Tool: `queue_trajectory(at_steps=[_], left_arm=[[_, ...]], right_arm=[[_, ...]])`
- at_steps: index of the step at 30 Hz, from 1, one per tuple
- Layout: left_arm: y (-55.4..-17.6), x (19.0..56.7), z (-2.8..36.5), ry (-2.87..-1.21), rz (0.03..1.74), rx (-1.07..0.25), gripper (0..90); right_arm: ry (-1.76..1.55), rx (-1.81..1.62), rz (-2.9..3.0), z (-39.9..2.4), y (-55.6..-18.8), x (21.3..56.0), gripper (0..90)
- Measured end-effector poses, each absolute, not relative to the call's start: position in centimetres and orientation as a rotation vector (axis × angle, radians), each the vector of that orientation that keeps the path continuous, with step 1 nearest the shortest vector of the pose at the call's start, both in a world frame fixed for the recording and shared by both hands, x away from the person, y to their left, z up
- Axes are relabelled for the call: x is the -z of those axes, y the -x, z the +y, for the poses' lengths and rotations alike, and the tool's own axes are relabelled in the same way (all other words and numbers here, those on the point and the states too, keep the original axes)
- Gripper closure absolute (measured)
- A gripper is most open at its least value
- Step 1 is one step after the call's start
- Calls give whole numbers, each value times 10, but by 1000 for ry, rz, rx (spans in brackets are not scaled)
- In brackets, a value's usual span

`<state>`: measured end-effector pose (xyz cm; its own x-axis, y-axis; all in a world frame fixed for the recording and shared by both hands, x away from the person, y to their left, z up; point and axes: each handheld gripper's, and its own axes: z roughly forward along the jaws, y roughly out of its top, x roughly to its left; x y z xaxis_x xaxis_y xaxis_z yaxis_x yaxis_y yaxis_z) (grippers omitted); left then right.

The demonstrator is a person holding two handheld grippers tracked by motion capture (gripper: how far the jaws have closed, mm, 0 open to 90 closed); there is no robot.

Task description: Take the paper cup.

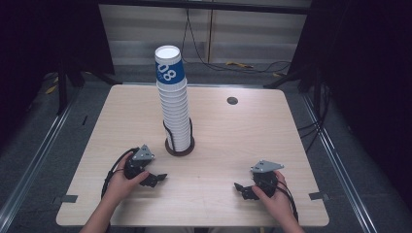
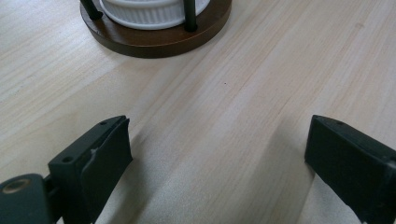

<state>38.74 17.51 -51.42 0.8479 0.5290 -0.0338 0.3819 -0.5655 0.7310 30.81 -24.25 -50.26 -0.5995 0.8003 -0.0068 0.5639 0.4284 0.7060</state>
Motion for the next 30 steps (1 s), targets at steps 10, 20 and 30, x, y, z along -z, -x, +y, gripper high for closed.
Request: queue_trajectory(at_steps=[10, 20, 30], left_arm=[[-385, 512, 177, -2250, 676, -229, 77], [-385, 498, 182, -2273, 675, -147, 160], [-392, 464, 185, -2163, 728, -158, 159]], right_arm=[[-1161, -969, 2343, -242, -307, 502, 116], [-1169, -995, 2368, -238, -317, 484, 142], [-1099, -1143, 2357, -207, -345, 430, 142]])
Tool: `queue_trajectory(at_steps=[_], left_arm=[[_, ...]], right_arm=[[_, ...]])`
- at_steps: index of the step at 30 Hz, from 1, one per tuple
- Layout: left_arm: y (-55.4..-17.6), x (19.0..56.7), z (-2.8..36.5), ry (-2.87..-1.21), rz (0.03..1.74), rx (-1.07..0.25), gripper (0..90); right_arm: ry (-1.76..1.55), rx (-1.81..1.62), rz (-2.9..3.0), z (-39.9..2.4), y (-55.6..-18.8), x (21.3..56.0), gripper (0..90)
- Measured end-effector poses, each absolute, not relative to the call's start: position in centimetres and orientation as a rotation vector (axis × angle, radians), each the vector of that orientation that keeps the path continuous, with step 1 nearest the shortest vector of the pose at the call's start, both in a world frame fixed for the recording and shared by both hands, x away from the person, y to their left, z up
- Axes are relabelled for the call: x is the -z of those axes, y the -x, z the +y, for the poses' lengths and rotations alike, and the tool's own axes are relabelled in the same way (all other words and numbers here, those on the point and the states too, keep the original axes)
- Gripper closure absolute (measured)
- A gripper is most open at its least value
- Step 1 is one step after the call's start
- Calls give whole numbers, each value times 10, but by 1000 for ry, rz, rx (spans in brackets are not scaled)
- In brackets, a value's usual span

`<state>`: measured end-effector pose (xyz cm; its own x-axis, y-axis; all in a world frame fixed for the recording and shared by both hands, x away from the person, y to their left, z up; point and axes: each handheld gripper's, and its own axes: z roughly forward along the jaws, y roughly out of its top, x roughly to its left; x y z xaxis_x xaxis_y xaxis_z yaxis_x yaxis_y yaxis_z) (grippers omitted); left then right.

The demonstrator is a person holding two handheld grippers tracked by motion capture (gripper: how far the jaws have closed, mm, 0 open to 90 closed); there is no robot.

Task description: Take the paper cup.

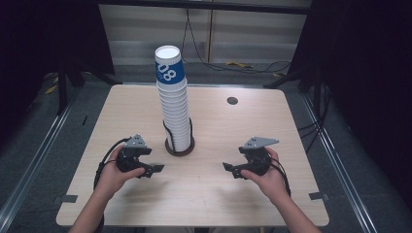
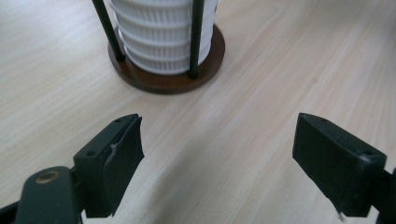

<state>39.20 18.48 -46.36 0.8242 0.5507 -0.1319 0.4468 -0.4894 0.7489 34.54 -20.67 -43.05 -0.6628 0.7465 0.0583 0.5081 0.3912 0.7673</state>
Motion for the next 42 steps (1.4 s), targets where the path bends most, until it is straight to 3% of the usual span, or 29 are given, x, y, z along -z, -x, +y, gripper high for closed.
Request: queue_trajectory(at_steps=[14, 33, 42], left_arm=[[-410, 408, 186, -2108, 700, -184, 159], [-441, 357, 177, -2019, 672, -231, 158], [-449, 350, 172, -2022, 654, -223, 158]], right_arm=[[-926, -1263, 2336, -153, -389, 337, 143], [-918, -1415, 2219, -104, -432, 263, 131], [-885, -1407, 2207, -70, -445, 243, 130]])
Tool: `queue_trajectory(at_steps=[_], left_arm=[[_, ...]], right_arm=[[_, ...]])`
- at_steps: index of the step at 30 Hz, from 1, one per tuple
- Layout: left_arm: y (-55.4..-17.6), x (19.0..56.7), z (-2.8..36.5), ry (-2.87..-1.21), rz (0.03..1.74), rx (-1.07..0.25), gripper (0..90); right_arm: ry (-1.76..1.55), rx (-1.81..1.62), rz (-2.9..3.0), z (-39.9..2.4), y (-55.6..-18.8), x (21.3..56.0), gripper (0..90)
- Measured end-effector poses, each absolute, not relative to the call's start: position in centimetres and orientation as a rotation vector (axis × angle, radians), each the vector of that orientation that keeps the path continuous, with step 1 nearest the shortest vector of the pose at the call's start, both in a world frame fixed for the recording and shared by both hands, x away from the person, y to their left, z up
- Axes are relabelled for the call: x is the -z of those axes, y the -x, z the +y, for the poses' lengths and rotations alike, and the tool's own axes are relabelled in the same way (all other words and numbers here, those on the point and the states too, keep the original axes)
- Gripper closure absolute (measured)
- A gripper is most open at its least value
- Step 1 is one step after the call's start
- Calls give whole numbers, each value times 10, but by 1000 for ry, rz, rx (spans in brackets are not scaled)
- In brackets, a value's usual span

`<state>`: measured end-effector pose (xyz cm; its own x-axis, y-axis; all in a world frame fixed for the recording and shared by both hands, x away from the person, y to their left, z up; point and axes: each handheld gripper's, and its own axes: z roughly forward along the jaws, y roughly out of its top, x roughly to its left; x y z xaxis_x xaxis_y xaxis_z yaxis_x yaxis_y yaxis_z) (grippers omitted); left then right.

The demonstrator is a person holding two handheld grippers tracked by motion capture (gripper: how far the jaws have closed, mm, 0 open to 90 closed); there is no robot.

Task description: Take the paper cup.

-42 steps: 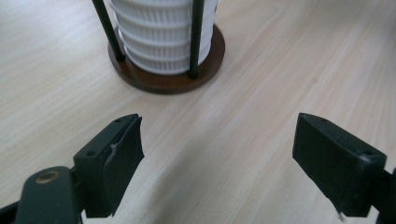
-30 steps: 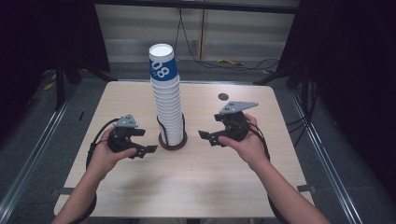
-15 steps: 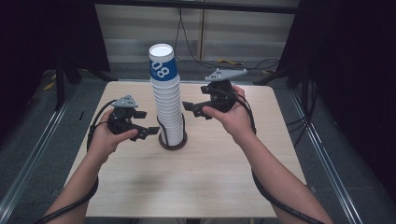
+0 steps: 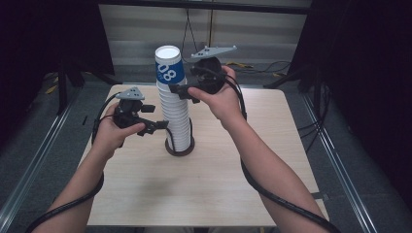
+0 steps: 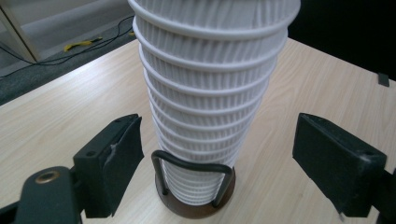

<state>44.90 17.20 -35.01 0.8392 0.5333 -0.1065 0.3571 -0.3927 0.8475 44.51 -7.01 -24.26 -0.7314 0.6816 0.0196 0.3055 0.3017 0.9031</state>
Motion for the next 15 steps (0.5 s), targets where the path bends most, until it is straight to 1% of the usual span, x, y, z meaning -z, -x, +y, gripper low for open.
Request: queue_trajectory(at_steps=[5, 12, 15], left_arm=[[-452, 350, 170, -2014, 646, -212, 158], [-456, 345, 168, -1995, 623, -234, 158], [-457, 334, 167, -1989, 595, -248, 158]], right_arm=[[-891, -1396, 2199, -59, -451, 241, 130], [-916, -1394, 2203, -50, -460, 246, 127], [-914, -1393, 2206, -49, -461, 246, 127]])
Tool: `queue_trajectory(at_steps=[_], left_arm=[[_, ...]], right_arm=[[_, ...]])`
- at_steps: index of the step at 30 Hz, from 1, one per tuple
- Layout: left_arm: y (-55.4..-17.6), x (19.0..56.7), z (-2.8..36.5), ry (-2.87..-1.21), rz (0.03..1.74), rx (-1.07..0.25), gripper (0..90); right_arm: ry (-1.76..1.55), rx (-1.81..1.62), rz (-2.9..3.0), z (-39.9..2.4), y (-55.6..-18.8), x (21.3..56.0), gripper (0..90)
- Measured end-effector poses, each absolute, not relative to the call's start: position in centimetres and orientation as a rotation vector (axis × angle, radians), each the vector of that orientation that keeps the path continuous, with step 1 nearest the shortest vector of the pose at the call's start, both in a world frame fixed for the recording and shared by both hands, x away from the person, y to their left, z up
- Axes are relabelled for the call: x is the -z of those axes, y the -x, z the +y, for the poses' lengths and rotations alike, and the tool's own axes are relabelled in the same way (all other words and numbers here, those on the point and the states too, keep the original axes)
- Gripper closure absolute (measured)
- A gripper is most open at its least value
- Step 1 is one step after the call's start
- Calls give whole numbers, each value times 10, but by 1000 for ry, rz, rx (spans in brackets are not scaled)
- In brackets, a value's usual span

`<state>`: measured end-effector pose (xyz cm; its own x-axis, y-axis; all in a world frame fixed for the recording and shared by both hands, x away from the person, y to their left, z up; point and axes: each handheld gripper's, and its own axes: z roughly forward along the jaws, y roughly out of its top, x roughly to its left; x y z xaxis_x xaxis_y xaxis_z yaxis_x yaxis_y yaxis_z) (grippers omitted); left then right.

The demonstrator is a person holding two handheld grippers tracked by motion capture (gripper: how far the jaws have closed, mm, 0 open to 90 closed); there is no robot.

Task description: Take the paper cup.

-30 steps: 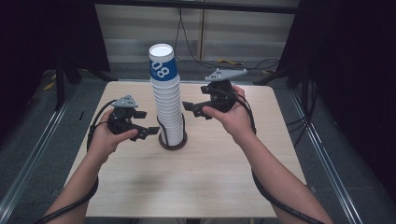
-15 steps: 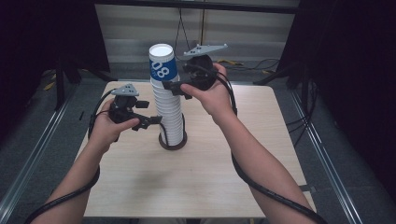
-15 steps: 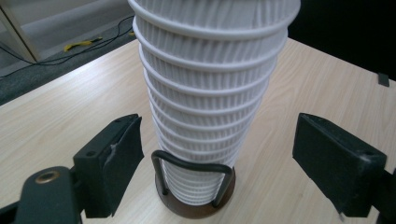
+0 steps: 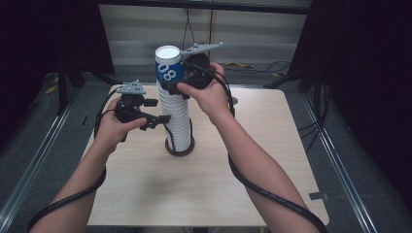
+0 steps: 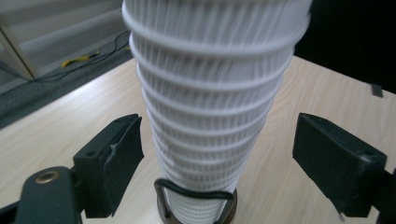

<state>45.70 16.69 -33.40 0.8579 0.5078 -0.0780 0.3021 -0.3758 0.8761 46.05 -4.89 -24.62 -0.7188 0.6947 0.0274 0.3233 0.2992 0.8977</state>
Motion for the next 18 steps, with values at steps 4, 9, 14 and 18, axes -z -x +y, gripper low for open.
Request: queue_trajectory(at_steps=[4, 9, 14, 18], left_arm=[[-458, 312, 163, -1991, 559, -268, 157], [-459, 299, 160, -1987, 558, -283, 156], [-466, 292, 153, -1984, 573, -315, 156], [-469, 295, 152, -1962, 578, -305, 173]], right_arm=[[-903, -1389, 2205, -49, -460, 244, 137], [-910, -1395, 2203, -48, -460, 245, 153], [-907, -1384, 2199, -46, -458, 248, 170], [-898, -1381, 2196, -46, -458, 248, 174]])
